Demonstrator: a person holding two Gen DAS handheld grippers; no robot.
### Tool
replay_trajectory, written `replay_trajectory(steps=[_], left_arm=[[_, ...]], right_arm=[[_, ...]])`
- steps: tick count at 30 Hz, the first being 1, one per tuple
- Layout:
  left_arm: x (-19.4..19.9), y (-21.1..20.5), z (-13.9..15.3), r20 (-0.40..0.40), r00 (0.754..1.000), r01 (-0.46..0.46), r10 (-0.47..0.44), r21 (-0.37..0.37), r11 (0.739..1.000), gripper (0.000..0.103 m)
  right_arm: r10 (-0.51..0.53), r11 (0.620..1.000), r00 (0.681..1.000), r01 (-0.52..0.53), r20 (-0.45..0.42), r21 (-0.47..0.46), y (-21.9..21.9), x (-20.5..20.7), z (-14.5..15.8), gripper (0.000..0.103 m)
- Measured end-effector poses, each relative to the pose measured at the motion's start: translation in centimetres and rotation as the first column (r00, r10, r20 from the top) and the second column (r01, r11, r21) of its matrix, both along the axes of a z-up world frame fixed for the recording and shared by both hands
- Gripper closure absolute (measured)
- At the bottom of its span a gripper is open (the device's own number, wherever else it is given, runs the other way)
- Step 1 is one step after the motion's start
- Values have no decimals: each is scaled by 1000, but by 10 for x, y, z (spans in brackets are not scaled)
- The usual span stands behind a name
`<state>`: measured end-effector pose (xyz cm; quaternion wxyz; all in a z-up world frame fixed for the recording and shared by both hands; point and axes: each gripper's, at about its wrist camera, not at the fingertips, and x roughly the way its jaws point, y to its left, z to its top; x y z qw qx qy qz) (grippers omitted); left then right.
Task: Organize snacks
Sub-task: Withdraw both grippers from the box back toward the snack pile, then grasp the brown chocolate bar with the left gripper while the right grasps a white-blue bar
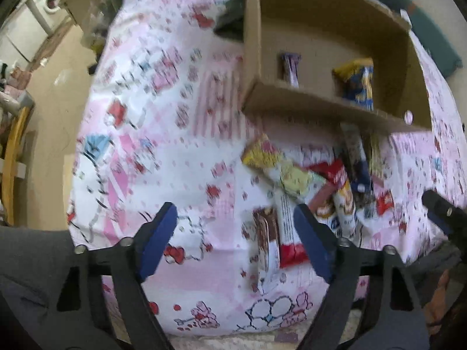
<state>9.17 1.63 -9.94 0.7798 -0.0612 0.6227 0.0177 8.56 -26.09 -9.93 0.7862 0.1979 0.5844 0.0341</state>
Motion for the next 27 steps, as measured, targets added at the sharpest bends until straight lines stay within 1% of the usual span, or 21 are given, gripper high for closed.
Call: replay_trajectory(steps=[1,2,5,8,12,13,14,17,20,21,22,23,24,25,27], left_arm=[[0,-2,-5,-24,1000,8,-8,-14,1000,32],[0,-4,-10,-45,999,14,-16,-30,999,42],[-2,-11,-22,-100,994,39,-44,-54,998,53],[-5,-20,-34,-134,988,71,-76,-39,997,54],[-9,-29,-49,-162,981,105,-102,12,994,54],[-9,-30,-51,-168,980,108,-102,22,994,64],[-10,-30,-53,-176,979,112,-106,27,993,89],[-12,-26,-54,-182,978,103,-100,7,995,89],[-13,-18,-41,-154,984,88,-86,3,996,89],[-12,-16,-37,-146,986,76,-76,-4,997,89],[-12,-12,-30,-130,990,58,-60,-17,998,89],[-12,-9,-23,-112,993,43,-45,-19,999,89],[-11,-6,-17,-95,995,33,-35,-19,999,89],[-11,-3,-11,-74,997,23,-24,-22,999,89],[-10,-1,-3,-46,999,11,-12,-17,1000,89]], right_arm=[[2,1000,1000,-2,-3,0,1,0,0,0],[5,1000,1000,-5,-6,-1,1,1,-1,0],[12,1000,1000,-12,-12,0,4,1,-3,0],[8,1000,1000,-8,-12,0,3,2,-3,0],[1,1000,1000,-1,-19,8,2,2,-4,0],[1,1000,1000,-1,-19,8,2,2,-4,0],[-1,1000,1000,1,-17,8,1,2,-4,0],[-15,1000,1000,15,-9,20,-3,1,-2,0],[-39,998,999,39,-8,48,-8,1,0,2],[-44,996,999,44,-8,71,-10,1,0,8],[-39,994,999,40,-12,100,-11,2,0,20],[-26,992,999,29,-22,122,-9,3,-1,25],[-1,990,999,6,-37,143,-5,6,-3,34],[27,988,999,-20,-45,152,1,10,-5,47],[81,988,995,-73,-51,139,14,19,-6,55]])
